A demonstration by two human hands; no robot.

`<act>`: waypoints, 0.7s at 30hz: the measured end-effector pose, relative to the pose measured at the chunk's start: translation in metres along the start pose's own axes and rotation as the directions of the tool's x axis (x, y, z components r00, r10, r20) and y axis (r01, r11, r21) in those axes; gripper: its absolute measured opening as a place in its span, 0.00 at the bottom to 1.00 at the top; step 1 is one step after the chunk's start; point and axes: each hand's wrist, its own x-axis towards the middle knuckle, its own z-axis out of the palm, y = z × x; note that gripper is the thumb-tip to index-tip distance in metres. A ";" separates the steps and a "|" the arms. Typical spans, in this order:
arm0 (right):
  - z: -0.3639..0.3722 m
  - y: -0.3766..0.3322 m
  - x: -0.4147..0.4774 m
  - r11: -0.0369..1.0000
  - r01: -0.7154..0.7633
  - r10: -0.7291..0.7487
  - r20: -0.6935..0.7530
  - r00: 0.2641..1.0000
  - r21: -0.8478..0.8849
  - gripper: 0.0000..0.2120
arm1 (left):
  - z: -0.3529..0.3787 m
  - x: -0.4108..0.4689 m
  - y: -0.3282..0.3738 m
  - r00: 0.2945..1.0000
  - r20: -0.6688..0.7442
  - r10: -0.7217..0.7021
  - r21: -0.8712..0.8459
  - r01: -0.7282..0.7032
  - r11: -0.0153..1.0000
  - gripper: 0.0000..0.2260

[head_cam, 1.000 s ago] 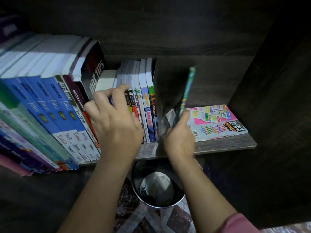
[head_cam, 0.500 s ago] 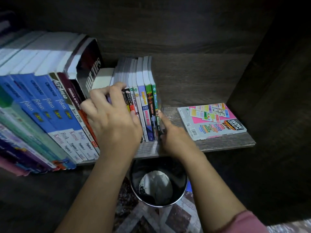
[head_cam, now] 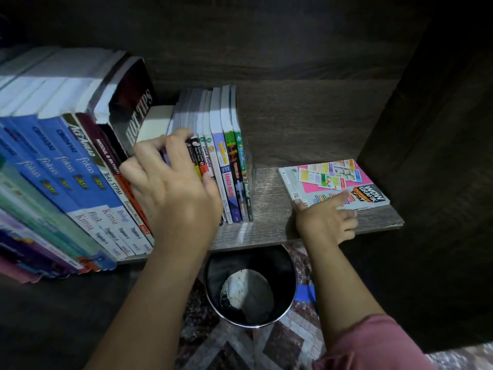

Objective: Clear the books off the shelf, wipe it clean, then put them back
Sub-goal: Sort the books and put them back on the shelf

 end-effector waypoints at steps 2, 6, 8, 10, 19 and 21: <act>0.000 -0.005 0.002 0.986 -0.041 0.041 0.003 0.999 0.161 0.52 | 0.001 -0.001 0.000 1.000 0.000 0.001 0.004 -0.001 1.000 0.24; 0.005 -0.008 -0.004 0.917 0.020 0.026 -0.110 0.994 0.397 0.49 | 0.001 -0.001 -0.001 1.000 0.000 -0.001 0.003 0.001 1.000 0.24; 0.007 -0.007 -0.009 0.844 0.194 -0.086 -0.232 0.969 0.500 0.46 | 0.002 -0.001 -0.002 1.000 -0.004 0.004 0.012 -0.003 1.000 0.24; 0.005 -0.006 -0.016 0.749 0.289 -0.149 -0.273 0.950 0.596 0.47 | 0.001 -0.001 -0.001 1.000 -0.005 0.003 0.019 -0.002 1.000 0.25; -0.022 -0.021 -0.019 0.670 0.063 -0.024 -0.064 0.998 0.740 0.24 | -0.002 0.002 -0.002 1.000 0.007 0.012 0.000 -0.012 1.000 0.24; -0.023 -0.026 -0.028 0.727 0.186 -0.172 -0.088 0.981 0.661 0.11 | -0.004 0.003 -0.002 1.000 0.011 0.005 -0.001 -0.005 1.000 0.24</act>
